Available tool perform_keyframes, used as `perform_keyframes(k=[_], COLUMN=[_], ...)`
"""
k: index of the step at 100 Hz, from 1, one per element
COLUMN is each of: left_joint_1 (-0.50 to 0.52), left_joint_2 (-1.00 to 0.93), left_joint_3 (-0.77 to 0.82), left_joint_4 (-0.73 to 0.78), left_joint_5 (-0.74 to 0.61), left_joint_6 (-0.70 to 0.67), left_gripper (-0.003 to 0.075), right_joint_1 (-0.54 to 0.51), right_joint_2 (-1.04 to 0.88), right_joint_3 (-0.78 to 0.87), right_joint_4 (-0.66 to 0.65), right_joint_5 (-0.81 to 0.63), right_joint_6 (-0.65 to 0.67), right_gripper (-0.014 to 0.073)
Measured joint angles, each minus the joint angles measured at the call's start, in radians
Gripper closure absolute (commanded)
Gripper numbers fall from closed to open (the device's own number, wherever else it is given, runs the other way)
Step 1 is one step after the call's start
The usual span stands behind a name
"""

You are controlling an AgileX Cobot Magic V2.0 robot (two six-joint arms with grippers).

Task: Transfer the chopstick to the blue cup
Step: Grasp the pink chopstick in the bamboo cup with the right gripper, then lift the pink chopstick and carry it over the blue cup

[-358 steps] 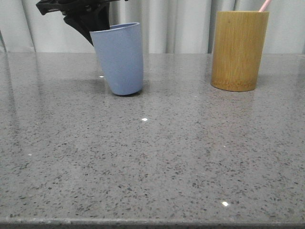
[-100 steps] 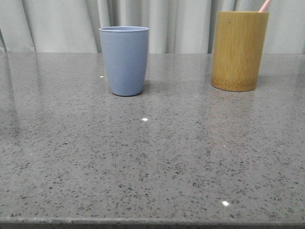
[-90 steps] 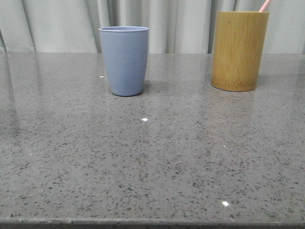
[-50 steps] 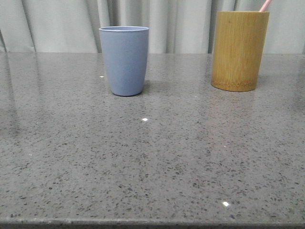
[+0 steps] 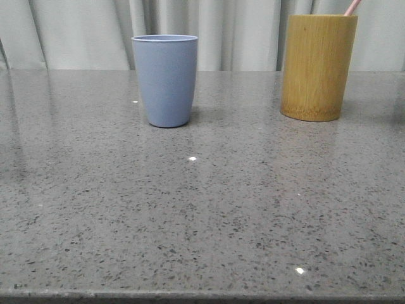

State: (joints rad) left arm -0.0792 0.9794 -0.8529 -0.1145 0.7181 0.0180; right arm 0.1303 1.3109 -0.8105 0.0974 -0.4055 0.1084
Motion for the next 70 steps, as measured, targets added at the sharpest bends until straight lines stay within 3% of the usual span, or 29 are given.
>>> perform_keyframes(k=[41,50,70], left_joint_1=[0.0,0.0,0.0], left_joint_2=[0.0,0.0,0.0], left_joint_3=[0.0,0.0,0.0], left_joint_4=[0.0,0.0,0.0], left_joint_5=[0.0,0.0,-0.004], left_joint_6=[0.0,0.0,0.0], left_gripper=[0.0227,0.0227,0.0227], right_joint_1=[0.0,0.0,0.0], right_joint_2=[0.11,0.112,0.112], right_joint_3=[-0.075,-0.075,-0.077], right_joint_4=[0.0,0.0,0.0], right_joint_5=[-0.007,-0.007,-0.009], right_joint_6=[0.031,0.041,0.078], right_gripper=[-0.0034,0.004,0.0291])
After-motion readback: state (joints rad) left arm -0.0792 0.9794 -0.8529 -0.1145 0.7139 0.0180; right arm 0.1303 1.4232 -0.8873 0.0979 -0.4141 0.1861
